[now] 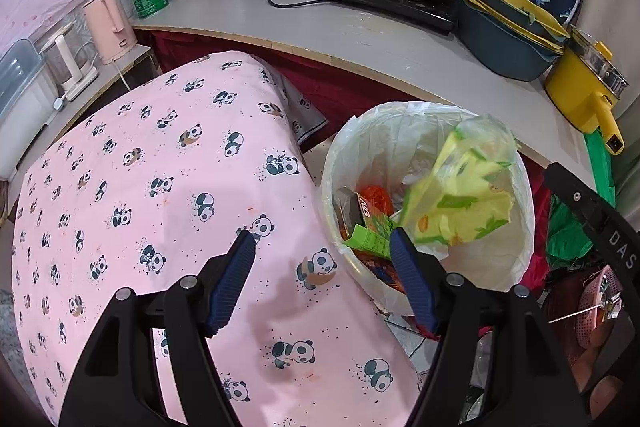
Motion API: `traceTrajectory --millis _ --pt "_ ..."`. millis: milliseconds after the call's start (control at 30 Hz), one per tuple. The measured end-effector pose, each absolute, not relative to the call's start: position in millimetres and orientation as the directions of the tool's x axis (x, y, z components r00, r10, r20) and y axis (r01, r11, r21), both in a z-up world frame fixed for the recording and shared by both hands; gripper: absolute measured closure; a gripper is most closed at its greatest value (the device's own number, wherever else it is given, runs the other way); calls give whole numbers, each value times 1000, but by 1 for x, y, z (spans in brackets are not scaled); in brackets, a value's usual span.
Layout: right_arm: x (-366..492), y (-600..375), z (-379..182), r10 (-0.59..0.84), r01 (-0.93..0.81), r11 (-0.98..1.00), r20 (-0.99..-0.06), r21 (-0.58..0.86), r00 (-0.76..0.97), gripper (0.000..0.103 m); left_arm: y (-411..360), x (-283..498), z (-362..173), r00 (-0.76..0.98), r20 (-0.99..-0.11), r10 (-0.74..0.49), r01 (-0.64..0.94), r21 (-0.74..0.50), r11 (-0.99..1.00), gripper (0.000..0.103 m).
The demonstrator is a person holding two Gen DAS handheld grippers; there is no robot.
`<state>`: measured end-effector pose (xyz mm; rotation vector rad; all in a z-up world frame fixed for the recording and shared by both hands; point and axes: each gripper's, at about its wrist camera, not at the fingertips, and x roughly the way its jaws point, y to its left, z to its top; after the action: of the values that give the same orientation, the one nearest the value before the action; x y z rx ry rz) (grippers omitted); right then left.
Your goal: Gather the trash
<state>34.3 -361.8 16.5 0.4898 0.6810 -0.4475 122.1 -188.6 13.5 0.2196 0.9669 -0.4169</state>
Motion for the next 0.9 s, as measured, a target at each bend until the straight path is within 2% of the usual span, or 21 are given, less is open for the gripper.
traceTrajectory --millis 167,300,567,900 --pt "29 -356 22 -225 526 803 -676 279 701 66 -185 118 15 514 -825 -235 429 10 903 36" --pt "25 -350 26 -220 514 813 -672 274 707 55 -182 115 18 534 -814 -229 420 20 907 28" --pt "19 -330 30 -236 484 851 -676 203 698 43 -175 109 22 563 -798 -215 407 41 912 22" --pt "3 -308 30 -271 471 874 -686 118 675 22 -163 96 20 595 -781 -192 401 81 912 13"
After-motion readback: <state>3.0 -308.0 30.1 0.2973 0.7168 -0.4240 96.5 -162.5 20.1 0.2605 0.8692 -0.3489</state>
